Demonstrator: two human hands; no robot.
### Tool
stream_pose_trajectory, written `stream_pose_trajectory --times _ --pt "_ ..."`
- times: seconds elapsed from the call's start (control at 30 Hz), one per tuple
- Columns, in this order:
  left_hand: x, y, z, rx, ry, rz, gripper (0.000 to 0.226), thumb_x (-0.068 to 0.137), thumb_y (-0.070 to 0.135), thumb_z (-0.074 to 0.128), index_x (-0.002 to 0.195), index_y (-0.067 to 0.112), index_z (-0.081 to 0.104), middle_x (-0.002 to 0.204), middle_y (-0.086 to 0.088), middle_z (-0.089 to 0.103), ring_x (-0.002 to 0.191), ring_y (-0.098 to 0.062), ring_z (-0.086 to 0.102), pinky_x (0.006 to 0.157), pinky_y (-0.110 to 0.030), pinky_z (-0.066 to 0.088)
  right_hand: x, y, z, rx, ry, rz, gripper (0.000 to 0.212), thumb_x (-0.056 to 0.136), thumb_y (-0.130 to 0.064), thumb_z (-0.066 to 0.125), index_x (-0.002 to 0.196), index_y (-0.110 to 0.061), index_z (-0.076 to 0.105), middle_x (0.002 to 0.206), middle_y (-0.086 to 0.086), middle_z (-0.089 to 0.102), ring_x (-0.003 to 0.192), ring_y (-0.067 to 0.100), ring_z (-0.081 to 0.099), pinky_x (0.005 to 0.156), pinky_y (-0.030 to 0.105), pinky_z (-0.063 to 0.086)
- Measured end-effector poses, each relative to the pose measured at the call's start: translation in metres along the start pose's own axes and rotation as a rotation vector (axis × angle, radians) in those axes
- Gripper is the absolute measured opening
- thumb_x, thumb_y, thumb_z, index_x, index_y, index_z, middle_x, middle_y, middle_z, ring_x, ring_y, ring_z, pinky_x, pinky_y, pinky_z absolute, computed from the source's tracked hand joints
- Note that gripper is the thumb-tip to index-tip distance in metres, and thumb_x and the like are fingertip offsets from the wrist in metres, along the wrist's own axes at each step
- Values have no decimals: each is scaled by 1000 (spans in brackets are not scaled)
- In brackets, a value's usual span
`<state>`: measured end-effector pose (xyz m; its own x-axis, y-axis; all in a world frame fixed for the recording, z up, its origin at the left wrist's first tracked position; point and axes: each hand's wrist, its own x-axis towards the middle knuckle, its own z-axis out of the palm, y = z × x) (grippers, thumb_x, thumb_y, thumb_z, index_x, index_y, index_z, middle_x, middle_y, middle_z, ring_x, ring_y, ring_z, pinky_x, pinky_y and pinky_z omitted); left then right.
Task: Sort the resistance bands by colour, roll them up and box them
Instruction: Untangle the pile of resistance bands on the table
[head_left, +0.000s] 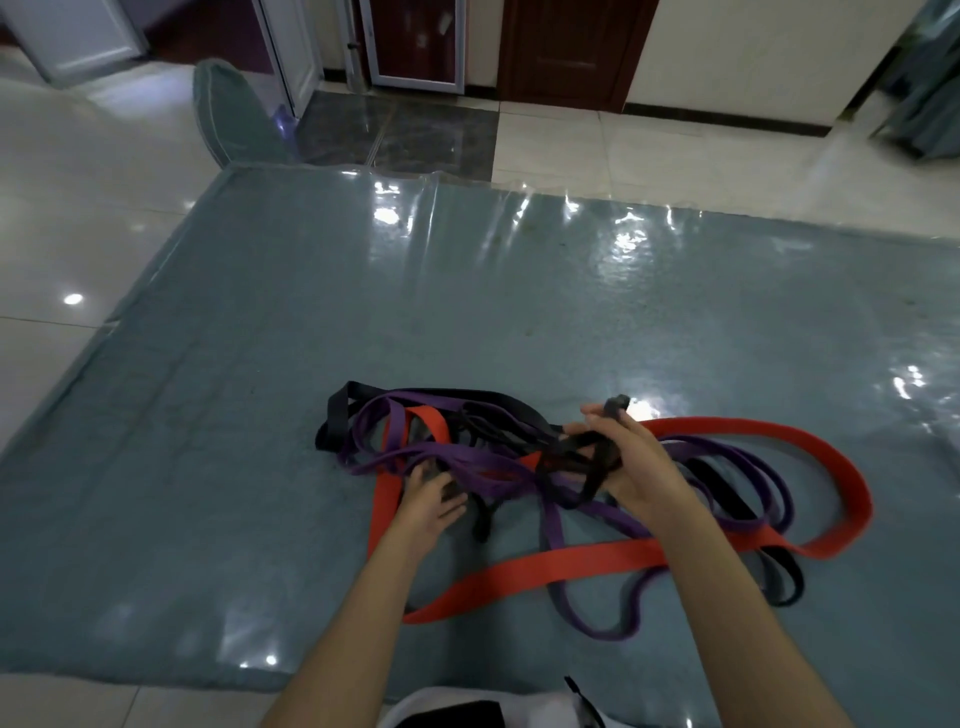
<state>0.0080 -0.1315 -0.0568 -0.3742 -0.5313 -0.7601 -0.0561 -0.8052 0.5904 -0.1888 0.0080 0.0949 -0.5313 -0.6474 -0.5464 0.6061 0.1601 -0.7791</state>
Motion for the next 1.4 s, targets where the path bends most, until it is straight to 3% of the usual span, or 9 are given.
stream_pose_trajectory --times 0.17,0.33,0.47,0.53,0.67,0.8,1.03,1.17,1.4 --pt "9 -3 1 -101 114 17 24 109 7 44 126 23 46 93 -6 64 81 -21 61 75 -36 49 10 31 -14 -641 -65 -26 13 95 -14 70 102 -10 79 106 7 79 101 16 73 97 30 53" --pt "21 -1 5 -59 134 9 23 107 2 47 121 21 49 89 -5 63 74 -21 60 67 -33 48 23 51 -32 -984 -112 -1 22 98 -23 68 76 -18 74 78 -4 72 75 11 65 78 28 48" --pt "26 2 13 -140 103 -9 28 106 -5 46 117 20 53 94 -11 64 77 -27 62 73 -38 51 37 65 -46 -1252 68 -60 32 93 -30 69 123 -20 72 128 7 66 119 26 62 106 41 47" --pt "30 2 20 -131 133 4 37 104 -11 41 123 19 51 87 -13 61 71 -26 57 70 -39 49 33 70 -43 -1275 162 -132 45 93 -27 69 137 -19 63 140 9 55 130 31 54 110 46 45" --pt "36 -3 31 -157 223 74 52 100 -19 43 133 19 54 110 -17 63 85 -31 64 78 -44 55 23 83 -27 -1196 134 -497 21 93 -10 68 112 -19 72 116 -3 63 113 20 58 98 29 47" --pt "39 -5 33 -11 379 227 24 98 -9 60 118 2 69 116 -18 70 103 -32 66 93 -39 54 24 90 -8 -1101 -109 -502 18 96 -5 66 102 -19 74 100 -5 71 92 6 68 86 22 55" --pt "39 0 40 361 587 381 23 88 -1 68 99 15 79 106 -9 73 99 -32 69 85 -38 57 43 115 14 -1226 -214 -504 32 98 -11 65 130 -14 68 150 1 47 135 9 47 109 5 32" --pt "61 -5 38 476 608 434 27 89 -3 64 108 10 77 120 -15 68 114 -36 64 101 -48 54 54 126 18 -1273 -186 -494 52 98 -21 67 147 -21 51 167 3 25 157 18 18 124 27 23" --pt "48 15 39 528 518 453 20 93 -8 55 89 5 70 88 -6 71 85 -23 65 75 -27 44 72 142 24 -1571 -160 -327 98 89 -64 64 164 -29 11 168 1 20 157 22 14 120 55 25"
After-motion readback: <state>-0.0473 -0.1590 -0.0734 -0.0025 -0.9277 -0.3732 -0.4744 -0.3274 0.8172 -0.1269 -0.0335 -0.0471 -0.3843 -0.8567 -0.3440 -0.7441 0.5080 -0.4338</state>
